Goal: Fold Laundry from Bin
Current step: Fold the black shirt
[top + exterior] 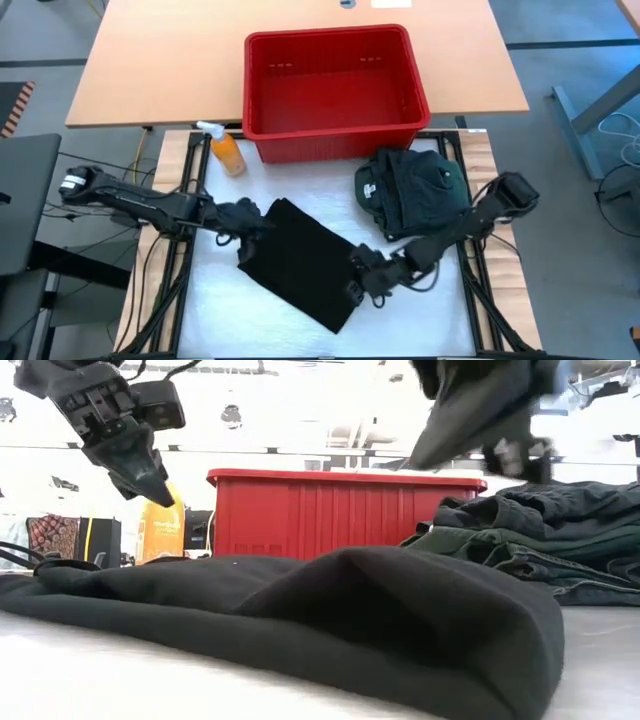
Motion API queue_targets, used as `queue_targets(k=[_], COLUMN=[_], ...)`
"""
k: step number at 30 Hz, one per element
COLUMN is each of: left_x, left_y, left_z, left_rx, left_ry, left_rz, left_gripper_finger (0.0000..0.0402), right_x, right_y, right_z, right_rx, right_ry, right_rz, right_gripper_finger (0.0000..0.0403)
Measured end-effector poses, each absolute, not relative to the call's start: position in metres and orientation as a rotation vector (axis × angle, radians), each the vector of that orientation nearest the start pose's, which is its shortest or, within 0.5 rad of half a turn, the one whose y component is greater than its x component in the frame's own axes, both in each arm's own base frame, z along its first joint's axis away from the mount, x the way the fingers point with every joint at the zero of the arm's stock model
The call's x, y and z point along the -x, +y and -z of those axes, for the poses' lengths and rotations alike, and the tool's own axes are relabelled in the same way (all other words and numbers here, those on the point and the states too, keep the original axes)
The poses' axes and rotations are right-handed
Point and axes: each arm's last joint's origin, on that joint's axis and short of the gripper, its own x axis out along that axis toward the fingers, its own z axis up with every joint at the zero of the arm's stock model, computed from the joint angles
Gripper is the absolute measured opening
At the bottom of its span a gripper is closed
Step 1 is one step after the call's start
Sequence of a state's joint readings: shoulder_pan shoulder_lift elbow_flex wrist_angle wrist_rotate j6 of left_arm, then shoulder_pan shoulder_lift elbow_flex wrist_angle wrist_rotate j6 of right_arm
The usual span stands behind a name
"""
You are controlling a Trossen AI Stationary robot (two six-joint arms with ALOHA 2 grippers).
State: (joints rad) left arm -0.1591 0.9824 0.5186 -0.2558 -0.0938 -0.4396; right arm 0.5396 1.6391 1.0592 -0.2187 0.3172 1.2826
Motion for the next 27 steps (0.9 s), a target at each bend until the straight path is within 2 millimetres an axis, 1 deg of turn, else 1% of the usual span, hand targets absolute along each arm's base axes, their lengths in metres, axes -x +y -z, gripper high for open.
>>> queue_targets(k=[1,3,6,9,12,14,16,19,22,27], left_x=[-0.192,-0.194,-0.198,-0.203,-0.208,-0.211,-0.213,-0.214,-0.215,-0.215], left_y=[-0.031,-0.036,-0.041,-0.045,-0.049,-0.051,-0.052,-0.052,-0.052,-0.053], left_z=[-0.198,-0.187,-0.176,-0.171,-0.17,-0.17,-0.171,-0.173,-0.173,-0.173], left_rx=[0.337,0.354,0.374,0.386,0.39,0.393,0.407,0.442,0.461,0.494], left_ry=[0.701,0.698,0.709,0.707,0.682,0.66,0.639,0.623,0.62,0.626], left_rz=[-0.067,-0.023,-0.002,0.004,0.025,0.038,0.044,0.039,0.034,0.025], left_gripper_finger=[0.0,0.0,0.0,0.0,0.0,0.0,0.0,0.0,0.0,0.0], right_x=[-0.294,-0.286,-0.276,-0.268,-0.264,-0.264,-0.265,-0.268,-0.267,-0.265], right_y=[0.174,0.188,0.209,0.224,0.234,0.237,0.238,0.239,0.238,0.24], right_z=[-0.216,-0.212,-0.194,-0.175,-0.157,-0.147,-0.139,-0.135,-0.133,-0.131], right_rx=[-0.967,-1.114,-1.215,-1.27,-1.365,-1.392,-1.38,-1.378,-1.365,-1.375], right_ry=[0.711,0.686,0.69,0.729,0.752,0.75,0.732,0.684,0.627,0.538], right_rz=[0.311,0.385,0.468,0.532,0.613,0.658,0.676,0.68,0.702,0.722], right_gripper_finger=[0.003,0.0041,0.0067,0.0108,0.0163,0.0205,0.0246,0.0287,0.0301,0.0302])
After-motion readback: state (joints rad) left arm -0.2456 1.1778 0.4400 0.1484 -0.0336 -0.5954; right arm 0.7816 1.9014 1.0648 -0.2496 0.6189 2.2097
